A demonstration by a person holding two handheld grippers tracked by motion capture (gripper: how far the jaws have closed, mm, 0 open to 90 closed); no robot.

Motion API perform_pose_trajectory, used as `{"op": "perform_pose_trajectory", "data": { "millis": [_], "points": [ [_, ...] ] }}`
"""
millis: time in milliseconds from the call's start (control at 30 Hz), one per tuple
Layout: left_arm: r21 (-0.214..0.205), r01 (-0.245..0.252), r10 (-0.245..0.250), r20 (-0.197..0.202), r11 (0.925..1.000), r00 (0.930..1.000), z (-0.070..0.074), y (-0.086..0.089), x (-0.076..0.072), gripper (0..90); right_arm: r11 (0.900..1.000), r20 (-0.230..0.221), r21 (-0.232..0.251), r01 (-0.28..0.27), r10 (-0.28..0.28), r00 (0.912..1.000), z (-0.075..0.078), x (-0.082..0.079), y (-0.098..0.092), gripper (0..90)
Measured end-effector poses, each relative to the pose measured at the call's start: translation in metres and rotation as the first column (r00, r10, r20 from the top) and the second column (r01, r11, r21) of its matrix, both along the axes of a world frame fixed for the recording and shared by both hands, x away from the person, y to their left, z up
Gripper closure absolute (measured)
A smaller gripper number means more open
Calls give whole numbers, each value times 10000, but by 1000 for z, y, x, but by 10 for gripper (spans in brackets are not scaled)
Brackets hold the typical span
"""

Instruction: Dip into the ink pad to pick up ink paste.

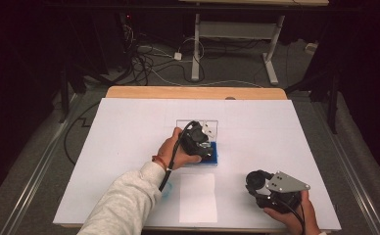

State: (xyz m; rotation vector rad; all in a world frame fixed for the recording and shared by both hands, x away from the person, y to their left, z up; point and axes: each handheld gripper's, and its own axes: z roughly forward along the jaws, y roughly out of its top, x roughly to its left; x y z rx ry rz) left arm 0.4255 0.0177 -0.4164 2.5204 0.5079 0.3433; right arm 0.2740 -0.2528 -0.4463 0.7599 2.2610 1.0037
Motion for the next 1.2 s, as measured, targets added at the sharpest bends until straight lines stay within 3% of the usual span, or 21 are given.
{"op": "perform_pose_trajectory", "data": {
  "millis": [333, 500, 667, 933, 1200],
  "points": [
    [-377, -36, 63, 708, 9993, 9975, 48, 21, -6, 544, 10000, 43, 44, 52, -52, 10000, 1, 0, -2, 383],
    [-641, -123, 167, 685, 9979, 9975, 59, 33, -5, 544, 10000, 50, 40, 41, -41, 10000, 1, -1, -2, 384],
    [-453, -125, 144, 401, 9989, 9991, 50, 38, -3, 544, 10000, 14, 4, 31, -31, 10000, 1, 0, -1, 384],
    [-125, -407, 406, -100, 9991, 9991, 17, 48, 5, 544, 10000, -81, -43, 26, -27, 10000, -1, 0, -1, 384],
    [33, -459, 459, -236, 9989, 9987, 0, 49, 4, 544, 10000, -110, -93, 21, -22, 9999, -2, 1, -1, 384]
  ]
}}
